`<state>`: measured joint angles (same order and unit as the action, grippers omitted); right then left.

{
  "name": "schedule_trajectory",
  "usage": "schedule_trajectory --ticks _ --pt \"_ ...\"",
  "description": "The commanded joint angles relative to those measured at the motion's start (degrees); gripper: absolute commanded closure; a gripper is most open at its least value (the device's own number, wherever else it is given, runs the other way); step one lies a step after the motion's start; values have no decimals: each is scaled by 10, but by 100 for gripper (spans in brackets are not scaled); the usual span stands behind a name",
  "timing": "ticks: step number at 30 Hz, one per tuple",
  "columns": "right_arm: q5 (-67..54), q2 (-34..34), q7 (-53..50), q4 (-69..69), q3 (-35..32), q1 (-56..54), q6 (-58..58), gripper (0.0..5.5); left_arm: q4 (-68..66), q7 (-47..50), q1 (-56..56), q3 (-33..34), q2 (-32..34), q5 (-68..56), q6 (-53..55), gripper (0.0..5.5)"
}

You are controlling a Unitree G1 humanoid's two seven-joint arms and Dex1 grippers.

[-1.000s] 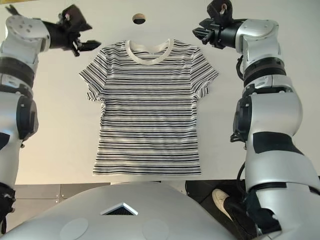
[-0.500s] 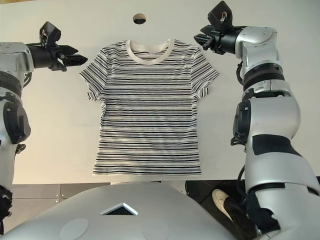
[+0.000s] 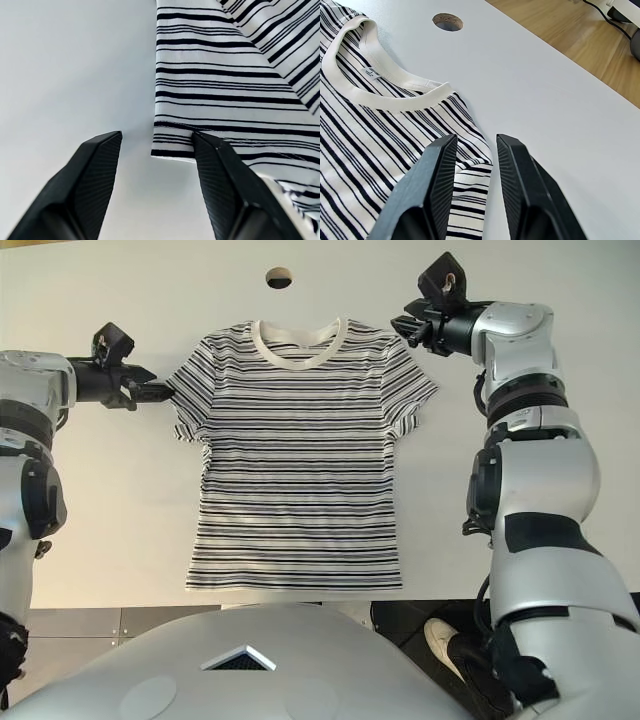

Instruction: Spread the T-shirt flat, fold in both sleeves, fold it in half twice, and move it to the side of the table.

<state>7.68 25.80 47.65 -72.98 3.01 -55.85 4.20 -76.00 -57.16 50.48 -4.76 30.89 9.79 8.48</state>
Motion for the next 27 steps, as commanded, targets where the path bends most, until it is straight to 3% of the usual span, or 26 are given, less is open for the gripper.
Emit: schedule_trajectory --ticks 1,3,18,27 --pt "1 11 -6 9 -2 3 7 406 -6 10 -13 -10 -9 14 14 289" --pt "0 12 -10 9 -3 3 7 406 -6 3 -14 -11 -15 13 18 289" --pt "-3 15 -35 6 -7 4 6 406 -3 -21 -14 -12 -28 10 27 528" --pt "-2 13 -36 5 -7 5 6 406 2 -12 -11 10 -18 -9 13 537"
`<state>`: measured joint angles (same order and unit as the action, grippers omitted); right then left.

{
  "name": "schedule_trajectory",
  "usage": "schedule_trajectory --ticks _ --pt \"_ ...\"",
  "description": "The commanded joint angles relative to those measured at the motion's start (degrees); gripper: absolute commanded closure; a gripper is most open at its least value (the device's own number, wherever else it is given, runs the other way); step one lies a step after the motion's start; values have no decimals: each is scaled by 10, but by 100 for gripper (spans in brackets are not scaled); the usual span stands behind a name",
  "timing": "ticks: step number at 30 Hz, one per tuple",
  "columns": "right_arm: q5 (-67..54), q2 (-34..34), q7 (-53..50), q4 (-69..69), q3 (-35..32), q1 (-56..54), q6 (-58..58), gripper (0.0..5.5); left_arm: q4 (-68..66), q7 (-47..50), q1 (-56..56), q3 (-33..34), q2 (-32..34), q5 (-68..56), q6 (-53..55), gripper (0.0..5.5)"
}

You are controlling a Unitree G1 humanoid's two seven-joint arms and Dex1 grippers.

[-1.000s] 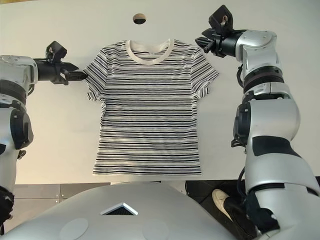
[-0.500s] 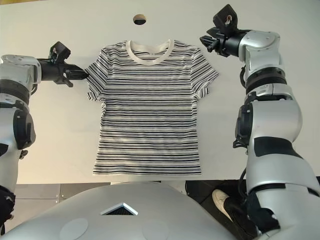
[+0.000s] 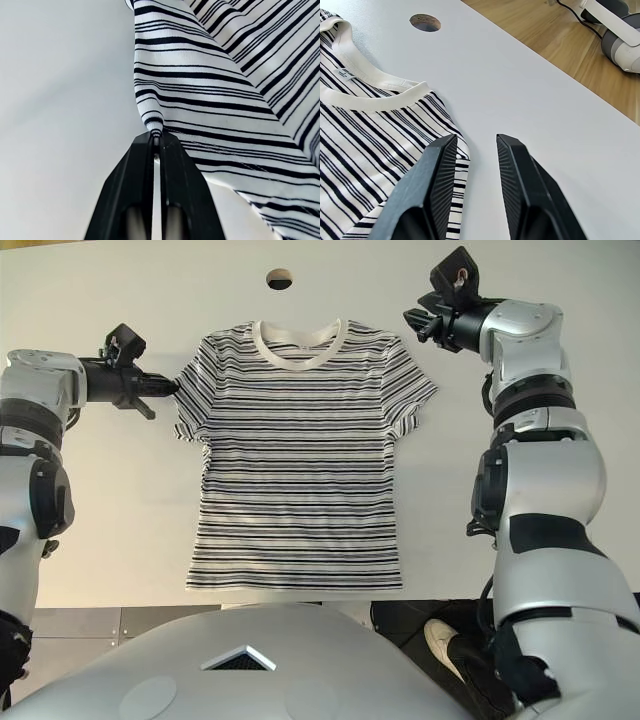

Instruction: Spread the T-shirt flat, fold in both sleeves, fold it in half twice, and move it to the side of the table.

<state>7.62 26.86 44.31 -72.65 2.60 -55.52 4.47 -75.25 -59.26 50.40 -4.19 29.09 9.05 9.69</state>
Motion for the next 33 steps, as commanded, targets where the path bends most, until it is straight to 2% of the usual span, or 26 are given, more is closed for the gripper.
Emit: schedule_trajectory --ticks 1,7,15,22,33 --pt "-1 2 -2 2 -3 2 3 406 -4 8 -8 7 4 -4 -1 537" --pt "0 1 -2 1 -2 3 4 406 7 2 28 32 23 -26 -9 537" --pt "1 3 -2 0 -1 9 3 406 16 -32 35 26 26 -23 -19 537" --pt "3 0 -4 -2 0 10 0 406 44 -79 50 15 5 -27 -22 537" --pt "3 1 -5 -3 1 15 -1 406 57 -76 58 -10 -45 -22 -13 537"
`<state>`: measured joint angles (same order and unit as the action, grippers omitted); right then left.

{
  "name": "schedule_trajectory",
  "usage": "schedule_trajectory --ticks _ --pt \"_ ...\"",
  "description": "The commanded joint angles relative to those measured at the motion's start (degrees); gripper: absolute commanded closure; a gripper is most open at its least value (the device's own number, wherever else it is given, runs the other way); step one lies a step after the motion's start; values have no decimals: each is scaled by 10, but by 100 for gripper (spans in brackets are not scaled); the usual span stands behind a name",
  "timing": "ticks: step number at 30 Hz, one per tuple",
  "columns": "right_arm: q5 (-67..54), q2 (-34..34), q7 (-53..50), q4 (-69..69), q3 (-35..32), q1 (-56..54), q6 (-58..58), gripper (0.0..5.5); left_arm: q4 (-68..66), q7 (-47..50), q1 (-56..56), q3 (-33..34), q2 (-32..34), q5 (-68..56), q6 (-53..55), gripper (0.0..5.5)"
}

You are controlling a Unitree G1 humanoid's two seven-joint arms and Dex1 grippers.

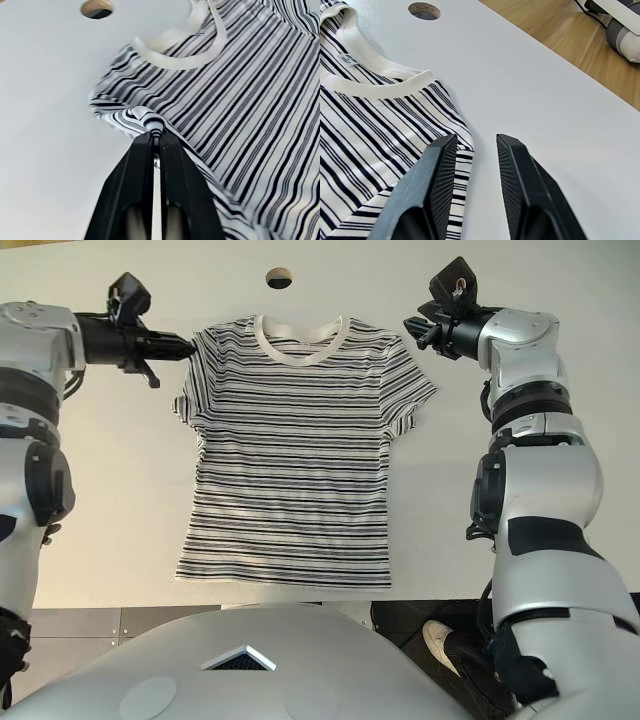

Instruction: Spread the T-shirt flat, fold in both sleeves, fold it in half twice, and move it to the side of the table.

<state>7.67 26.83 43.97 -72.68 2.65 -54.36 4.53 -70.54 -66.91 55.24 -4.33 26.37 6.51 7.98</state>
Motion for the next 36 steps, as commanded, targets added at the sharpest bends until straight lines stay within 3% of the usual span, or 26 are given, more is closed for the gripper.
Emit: schedule_trajectory --ticks 1,19,27,36 --pt "3 1 -2 -3 0 3 -2 406 10 2 11 -10 -22 2 6 537" --pt "0 0 -2 -2 -2 9 -3 406 -6 71 -3 -43 -100 20 5 537" --pt "-1 2 -6 -2 -4 14 -4 406 -17 100 -13 -45 -122 20 7 411" --pt "5 -1 -9 -6 2 9 -10 406 -4 94 5 7 -127 -35 26 302"
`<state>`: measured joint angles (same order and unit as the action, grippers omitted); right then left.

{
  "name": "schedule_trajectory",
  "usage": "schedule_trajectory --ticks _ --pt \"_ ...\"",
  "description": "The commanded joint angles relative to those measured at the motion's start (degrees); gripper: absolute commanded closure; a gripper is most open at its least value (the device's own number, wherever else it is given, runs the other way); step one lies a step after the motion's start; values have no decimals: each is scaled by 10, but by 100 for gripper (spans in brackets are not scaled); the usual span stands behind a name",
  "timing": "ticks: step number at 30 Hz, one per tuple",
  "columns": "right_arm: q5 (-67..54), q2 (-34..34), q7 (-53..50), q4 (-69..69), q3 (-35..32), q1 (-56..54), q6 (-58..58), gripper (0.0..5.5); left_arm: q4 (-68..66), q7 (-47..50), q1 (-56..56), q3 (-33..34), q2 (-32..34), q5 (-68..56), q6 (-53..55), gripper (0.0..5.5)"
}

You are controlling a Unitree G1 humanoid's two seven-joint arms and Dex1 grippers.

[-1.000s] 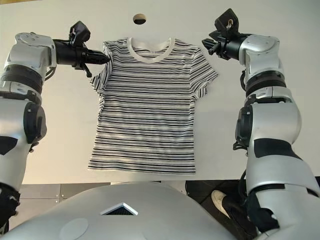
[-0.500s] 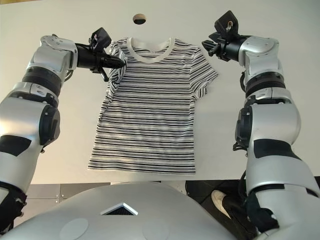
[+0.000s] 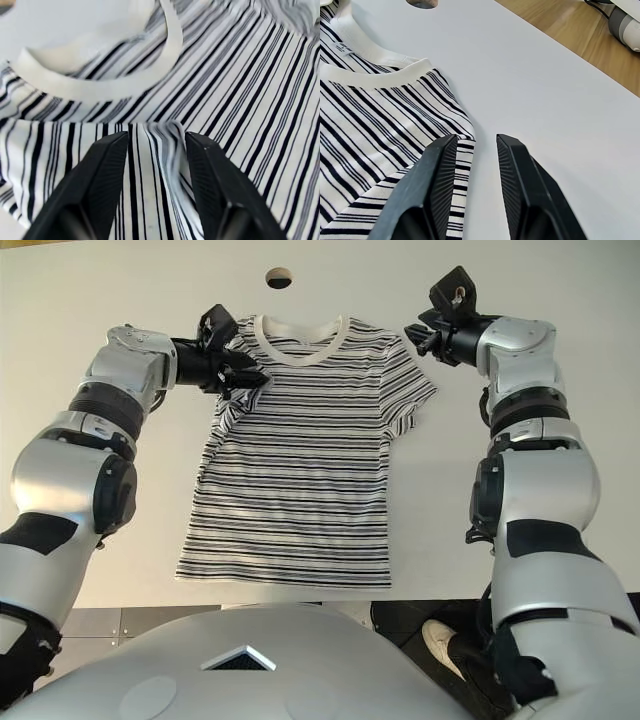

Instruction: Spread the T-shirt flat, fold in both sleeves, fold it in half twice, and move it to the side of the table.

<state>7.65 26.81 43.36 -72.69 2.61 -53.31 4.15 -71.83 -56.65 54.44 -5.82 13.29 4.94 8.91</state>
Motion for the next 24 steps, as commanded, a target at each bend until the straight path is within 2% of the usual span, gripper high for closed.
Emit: schedule_trajectory --ticks 1,5,9,15,24 --pt "6 -1 -3 -7 3 -2 -6 406 10 -10 17 30 5 -28 23 287" --pt "4 5 -3 -9 2 -5 -9 406 15 -4 42 73 18 -67 44 220" --pt "-8 8 14 -13 -8 -1 -34 406 14 39 69 108 50 -87 32 220" --pt "-33 34 67 -22 -35 -4 -110 406 2 80 61 98 92 -62 -10 220" --pt "-14 60 125 -26 -19 19 -158 406 -7 84 53 99 103 -54 -19 220"
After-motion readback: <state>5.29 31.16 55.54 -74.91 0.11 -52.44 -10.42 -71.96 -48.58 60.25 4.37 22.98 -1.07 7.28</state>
